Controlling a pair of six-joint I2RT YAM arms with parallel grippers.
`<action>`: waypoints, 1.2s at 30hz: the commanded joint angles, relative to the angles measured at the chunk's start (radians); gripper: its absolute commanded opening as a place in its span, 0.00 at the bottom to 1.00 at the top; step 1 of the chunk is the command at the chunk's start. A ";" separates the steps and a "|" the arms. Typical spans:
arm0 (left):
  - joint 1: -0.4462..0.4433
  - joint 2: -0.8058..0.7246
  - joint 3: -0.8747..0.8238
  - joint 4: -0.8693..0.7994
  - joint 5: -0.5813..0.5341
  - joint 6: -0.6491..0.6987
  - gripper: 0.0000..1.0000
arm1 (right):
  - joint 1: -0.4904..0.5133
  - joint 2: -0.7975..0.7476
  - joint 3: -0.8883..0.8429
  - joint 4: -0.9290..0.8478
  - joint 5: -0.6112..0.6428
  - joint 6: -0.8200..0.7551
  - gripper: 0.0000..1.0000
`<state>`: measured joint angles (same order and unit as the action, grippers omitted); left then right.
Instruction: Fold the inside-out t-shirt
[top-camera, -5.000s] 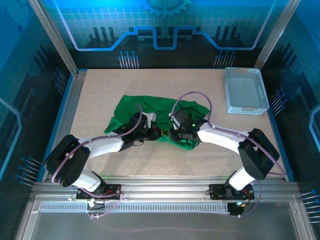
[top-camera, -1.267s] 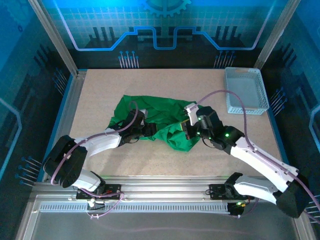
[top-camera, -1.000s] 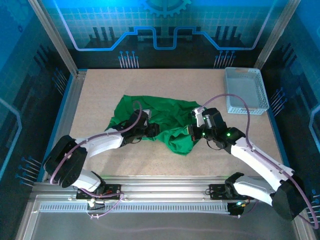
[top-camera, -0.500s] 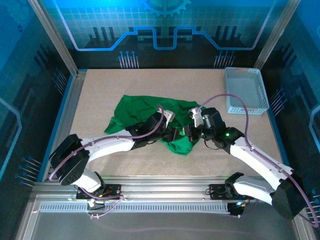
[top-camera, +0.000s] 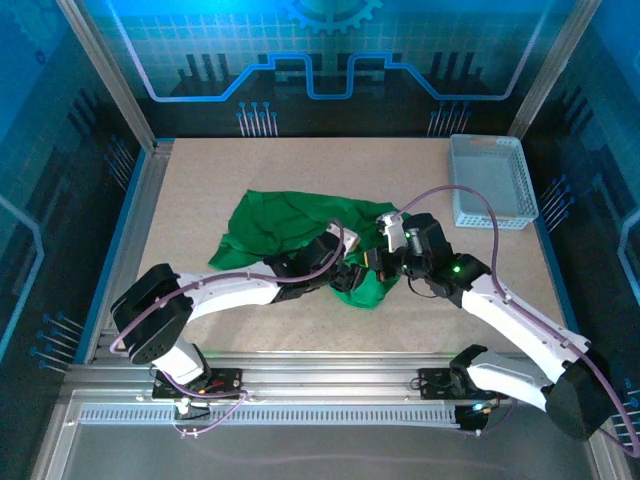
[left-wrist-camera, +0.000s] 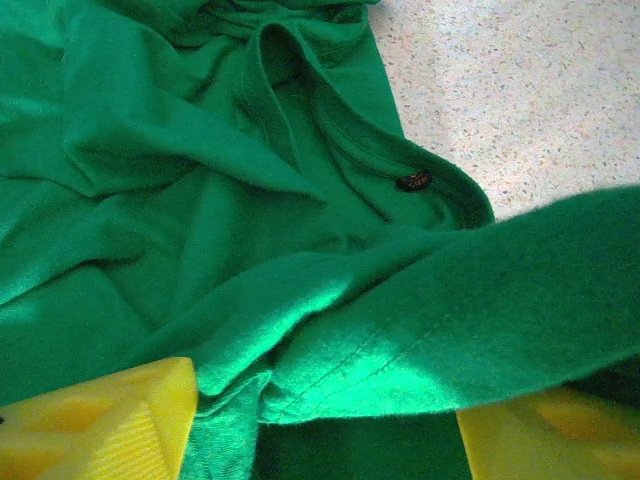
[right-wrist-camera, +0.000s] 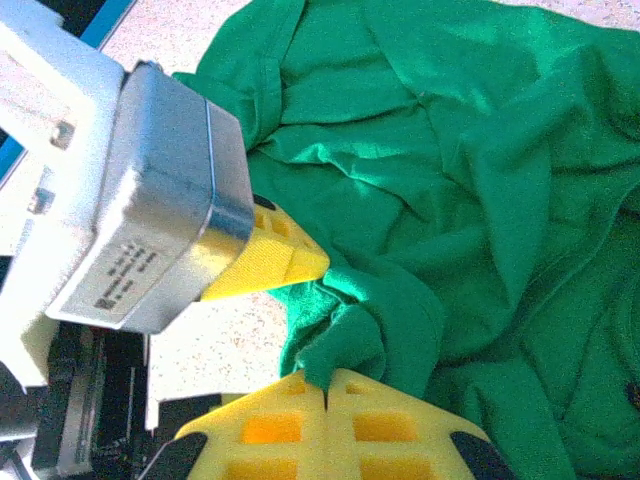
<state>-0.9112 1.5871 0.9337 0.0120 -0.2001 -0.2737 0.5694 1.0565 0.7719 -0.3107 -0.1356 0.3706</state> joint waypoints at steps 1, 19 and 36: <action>-0.021 0.023 0.022 -0.015 -0.066 0.040 0.74 | 0.012 -0.004 0.030 0.024 0.004 0.004 0.00; -0.025 -0.031 0.048 -0.094 -0.322 0.031 0.05 | 0.008 0.040 0.033 -0.027 0.188 -0.028 0.00; 0.103 -0.047 0.109 -0.137 0.050 -0.067 0.00 | 0.106 -0.048 0.050 -0.107 0.311 -0.154 0.47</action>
<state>-0.8211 1.5177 0.9939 -0.1020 -0.2619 -0.2981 0.6285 1.0615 0.7952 -0.3782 0.1478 0.2584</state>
